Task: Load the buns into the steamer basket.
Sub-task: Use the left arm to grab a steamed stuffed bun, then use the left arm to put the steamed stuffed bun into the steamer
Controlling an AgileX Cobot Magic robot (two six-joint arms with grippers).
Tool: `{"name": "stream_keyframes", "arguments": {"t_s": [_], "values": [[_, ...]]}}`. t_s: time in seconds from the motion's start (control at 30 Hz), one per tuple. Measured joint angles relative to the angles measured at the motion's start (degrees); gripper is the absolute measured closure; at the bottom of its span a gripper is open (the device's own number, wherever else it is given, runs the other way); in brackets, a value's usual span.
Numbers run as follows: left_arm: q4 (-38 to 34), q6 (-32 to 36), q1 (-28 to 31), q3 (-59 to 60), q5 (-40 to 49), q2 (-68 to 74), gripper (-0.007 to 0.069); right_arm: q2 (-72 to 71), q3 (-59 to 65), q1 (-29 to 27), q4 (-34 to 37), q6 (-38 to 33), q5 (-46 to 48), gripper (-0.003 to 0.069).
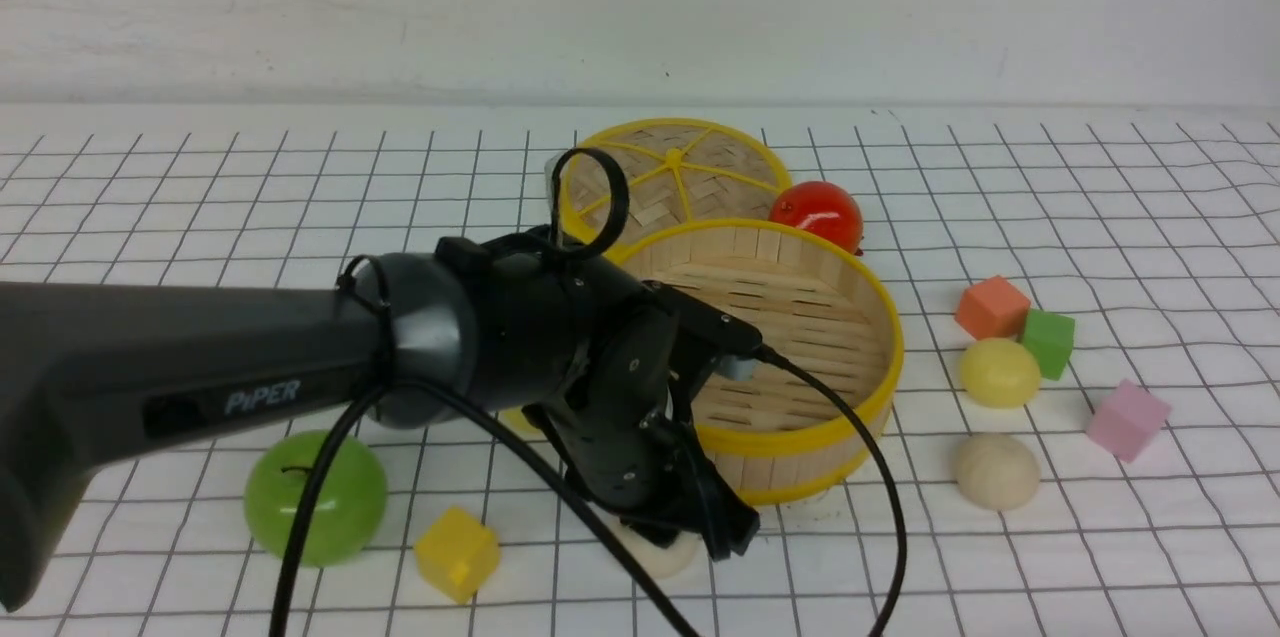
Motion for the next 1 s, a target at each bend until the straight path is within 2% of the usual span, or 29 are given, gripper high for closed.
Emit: {"name": "stream_keyframes", "arguments": {"t_s": [0.17, 0.23, 0.3, 0.37, 0.63, 0.77, 1.0], "values": [[0.1, -3.2, 0.0, 0.0, 0.3, 0.0, 0.0405, 0.0, 0.0, 0.0, 0.0, 0.0, 0.0, 0.0418], [0.1, -4.3, 0.0, 0.0, 0.9, -0.1, 0.0473, 0.0, 0.0, 0.0, 0.0, 0.0, 0.0, 0.0418], [0.1, -4.7, 0.0, 0.0, 1.6, -0.3, 0.0574, 0.0, 0.0, 0.0, 0.0, 0.0, 0.0, 0.0418], [0.1, -4.7, 0.0, 0.0, 2.5, -0.6, 0.0626, 0.0, 0.0, 0.0, 0.0, 0.0, 0.0, 0.0418], [-0.3, -4.3, -0.2, -0.1, 6.7, -7.8, 0.0635, 0.0, 0.0, 0.0, 0.0, 0.0, 0.0, 0.0418], [-0.3, -2.6, -0.1, -4.6, 6.2, -11.6, 0.0635, 0.0, 0.0, 0.0, 0.0, 0.0, 0.0, 0.0418], [-1.0, 1.2, 2.2, -14.0, 2.6, -4.3, 0.0635, 0.0, 0.0, 0.0, 0.0, 0.0, 0.0, 0.0418]]}}
